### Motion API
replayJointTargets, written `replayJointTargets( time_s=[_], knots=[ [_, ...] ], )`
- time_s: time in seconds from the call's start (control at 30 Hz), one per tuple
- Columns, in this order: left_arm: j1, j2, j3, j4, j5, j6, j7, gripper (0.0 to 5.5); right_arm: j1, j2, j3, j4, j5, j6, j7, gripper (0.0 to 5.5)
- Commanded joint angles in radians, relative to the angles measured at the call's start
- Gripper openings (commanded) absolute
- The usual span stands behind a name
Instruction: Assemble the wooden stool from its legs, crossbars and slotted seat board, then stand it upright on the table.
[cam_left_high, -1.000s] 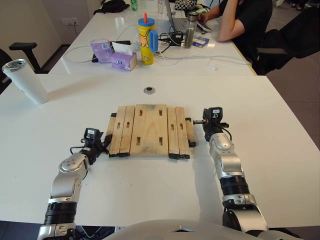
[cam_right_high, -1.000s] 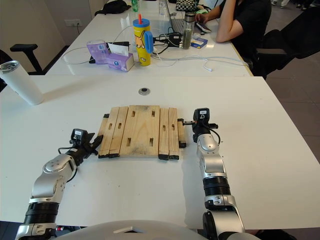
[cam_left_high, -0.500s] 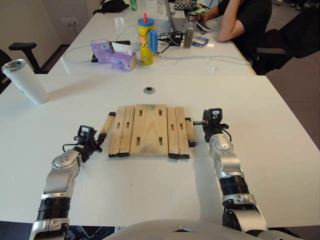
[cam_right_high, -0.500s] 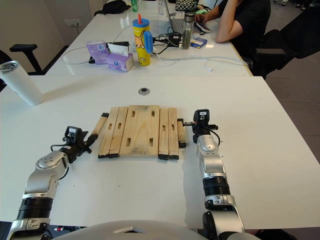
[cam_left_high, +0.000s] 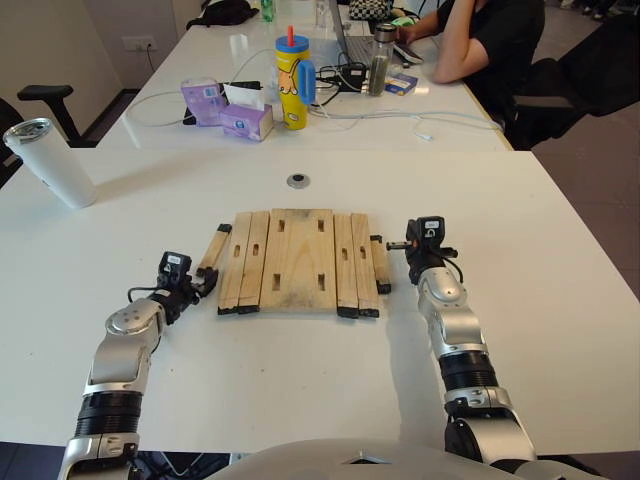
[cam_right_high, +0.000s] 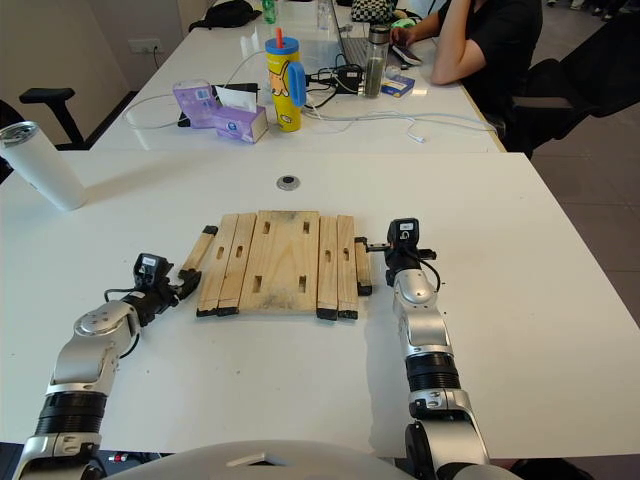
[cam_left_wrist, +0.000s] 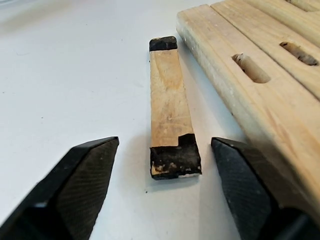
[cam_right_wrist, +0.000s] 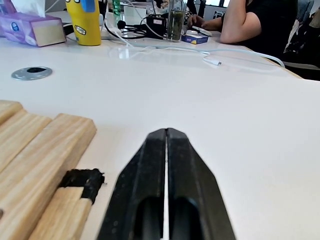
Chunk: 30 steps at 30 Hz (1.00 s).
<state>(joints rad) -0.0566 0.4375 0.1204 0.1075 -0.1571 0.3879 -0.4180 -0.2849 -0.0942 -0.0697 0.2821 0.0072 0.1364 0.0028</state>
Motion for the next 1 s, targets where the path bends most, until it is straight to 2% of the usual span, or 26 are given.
replayJointTargets(
  time_s=[0.03, 0.37, 0.57, 0.7, 0.83, 0.87, 1.0],
  knots=[
    [-0.013, -0.007, 0.005, 0.017, 0.001, -0.007, 0.007, 2.9, -0.019, 0.002, 0.003, 0.008, -0.004, -0.005, -0.003, 0.0],
    [-0.011, -0.033, 0.021, 0.047, -0.039, -0.001, -0.008, 1.39, -0.023, 0.001, 0.004, 0.011, -0.002, -0.007, 0.0, 0.0],
    [-0.023, -0.031, 0.033, 0.045, -0.035, -0.03, 0.005, 1.33, -0.029, 0.002, 0.003, -0.004, 0.012, 0.007, 0.016, 0.0],
    [-0.075, -0.039, 0.089, 0.02, -0.038, -0.145, 0.058, 1.33, -0.068, 0.02, -0.01, -0.072, 0.091, 0.064, 0.076, 0.0],
    [-0.109, -0.058, 0.089, -0.036, -0.055, -0.221, 0.052, 1.33, -0.125, 0.039, -0.015, -0.18, 0.233, 0.214, 0.163, 0.0],
    [-0.114, -0.065, 0.081, -0.055, -0.063, -0.245, 0.037, 1.33, -0.137, 0.051, -0.026, -0.216, 0.3, 0.286, 0.186, 0.2],
    [-0.101, -0.103, -0.011, -0.181, -0.115, -0.295, -0.071, 1.33, -0.202, 0.136, -0.139, -0.373, 0.771, 0.679, 0.208, 0.74]
  ],
)
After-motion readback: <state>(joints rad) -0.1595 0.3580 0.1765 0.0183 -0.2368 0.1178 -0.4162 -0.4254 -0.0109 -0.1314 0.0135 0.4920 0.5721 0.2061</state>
